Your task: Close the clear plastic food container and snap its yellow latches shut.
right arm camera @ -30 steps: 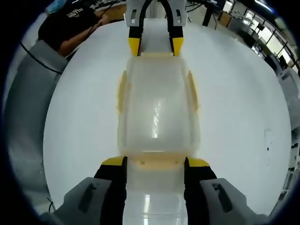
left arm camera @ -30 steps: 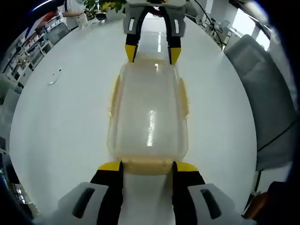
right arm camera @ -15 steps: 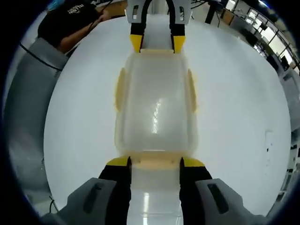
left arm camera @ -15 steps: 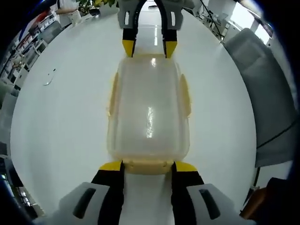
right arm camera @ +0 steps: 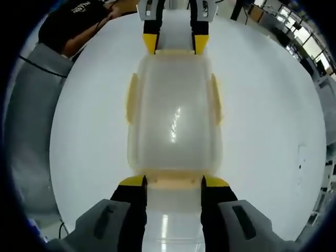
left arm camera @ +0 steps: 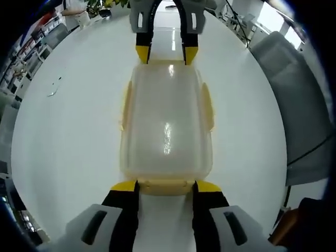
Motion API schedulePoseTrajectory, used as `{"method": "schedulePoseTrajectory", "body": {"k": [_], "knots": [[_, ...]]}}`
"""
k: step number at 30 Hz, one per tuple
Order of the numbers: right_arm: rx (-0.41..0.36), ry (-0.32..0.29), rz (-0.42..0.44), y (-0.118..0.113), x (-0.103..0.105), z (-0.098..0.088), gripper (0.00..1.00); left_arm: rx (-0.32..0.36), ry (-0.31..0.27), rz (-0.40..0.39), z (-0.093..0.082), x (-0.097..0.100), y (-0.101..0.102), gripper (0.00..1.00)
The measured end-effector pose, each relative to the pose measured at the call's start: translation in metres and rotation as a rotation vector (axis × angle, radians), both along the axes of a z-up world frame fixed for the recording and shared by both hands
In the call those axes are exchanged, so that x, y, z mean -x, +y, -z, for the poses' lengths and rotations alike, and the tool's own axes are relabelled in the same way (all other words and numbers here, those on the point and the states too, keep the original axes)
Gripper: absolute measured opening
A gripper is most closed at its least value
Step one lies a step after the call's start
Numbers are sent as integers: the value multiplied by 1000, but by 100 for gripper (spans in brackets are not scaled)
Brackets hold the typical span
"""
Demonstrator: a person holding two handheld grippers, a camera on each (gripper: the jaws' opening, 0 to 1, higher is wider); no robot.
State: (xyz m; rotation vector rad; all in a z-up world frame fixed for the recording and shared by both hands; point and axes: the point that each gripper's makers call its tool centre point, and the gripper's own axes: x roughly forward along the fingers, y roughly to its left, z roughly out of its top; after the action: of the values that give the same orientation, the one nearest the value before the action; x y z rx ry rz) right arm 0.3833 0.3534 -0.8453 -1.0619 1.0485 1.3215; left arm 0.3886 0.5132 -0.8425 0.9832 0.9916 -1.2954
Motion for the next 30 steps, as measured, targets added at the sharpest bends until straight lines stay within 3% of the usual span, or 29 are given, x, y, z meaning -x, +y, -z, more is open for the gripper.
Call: {"method": "schedulePoseTrajectory", "body": {"k": [12, 21, 25, 27, 30], "knots": [[51, 3, -5, 2, -4, 1, 36, 9, 3, -4, -1, -1, 2, 33], [36, -1, -5, 2, -2, 1, 36, 18, 0, -1, -1, -1, 2, 33], [36, -55, -6, 2, 2, -3, 36, -31, 7, 21, -2, 1, 3, 34], [-4, -11, 23, 6, 11, -5, 36, -70, 23, 39, -3, 5, 6, 34], [-27, -26, 23, 6, 8, -15, 36, -82, 1, 35, -11, 3, 7, 34]]}}
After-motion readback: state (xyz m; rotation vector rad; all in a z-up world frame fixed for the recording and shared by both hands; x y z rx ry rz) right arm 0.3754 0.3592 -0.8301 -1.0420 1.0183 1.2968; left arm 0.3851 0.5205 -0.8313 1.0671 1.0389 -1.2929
